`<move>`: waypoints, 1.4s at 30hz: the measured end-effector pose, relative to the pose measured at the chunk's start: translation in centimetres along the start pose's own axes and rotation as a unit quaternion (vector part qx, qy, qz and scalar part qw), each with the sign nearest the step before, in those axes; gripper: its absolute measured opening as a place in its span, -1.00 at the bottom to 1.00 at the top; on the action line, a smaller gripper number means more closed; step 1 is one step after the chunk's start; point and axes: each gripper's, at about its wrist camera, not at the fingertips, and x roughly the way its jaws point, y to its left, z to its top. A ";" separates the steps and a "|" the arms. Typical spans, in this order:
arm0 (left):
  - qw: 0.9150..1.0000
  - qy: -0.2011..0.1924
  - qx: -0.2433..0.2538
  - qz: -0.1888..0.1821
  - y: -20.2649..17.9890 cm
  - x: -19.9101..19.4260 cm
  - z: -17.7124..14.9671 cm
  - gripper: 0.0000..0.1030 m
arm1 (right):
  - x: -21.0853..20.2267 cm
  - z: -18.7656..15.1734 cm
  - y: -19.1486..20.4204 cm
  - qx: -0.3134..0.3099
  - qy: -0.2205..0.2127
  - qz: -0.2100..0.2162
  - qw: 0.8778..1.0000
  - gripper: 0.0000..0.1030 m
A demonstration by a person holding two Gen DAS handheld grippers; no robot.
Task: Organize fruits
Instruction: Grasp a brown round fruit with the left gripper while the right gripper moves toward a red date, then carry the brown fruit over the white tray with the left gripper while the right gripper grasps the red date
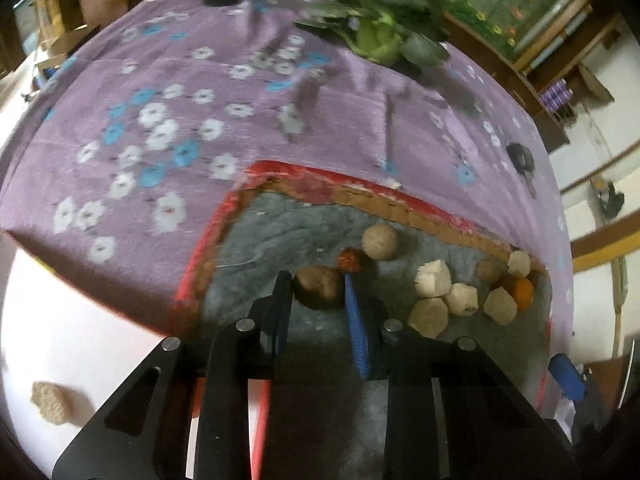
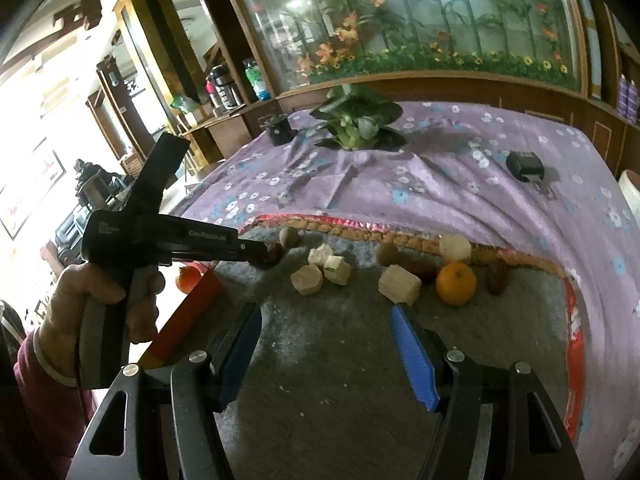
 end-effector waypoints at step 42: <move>0.986 -0.150 0.010 0.065 6.4 -11.4 -7.6 -0.50 | 15.5 3.9 7.3 -0.100 0.089 -0.018 0.991 -0.72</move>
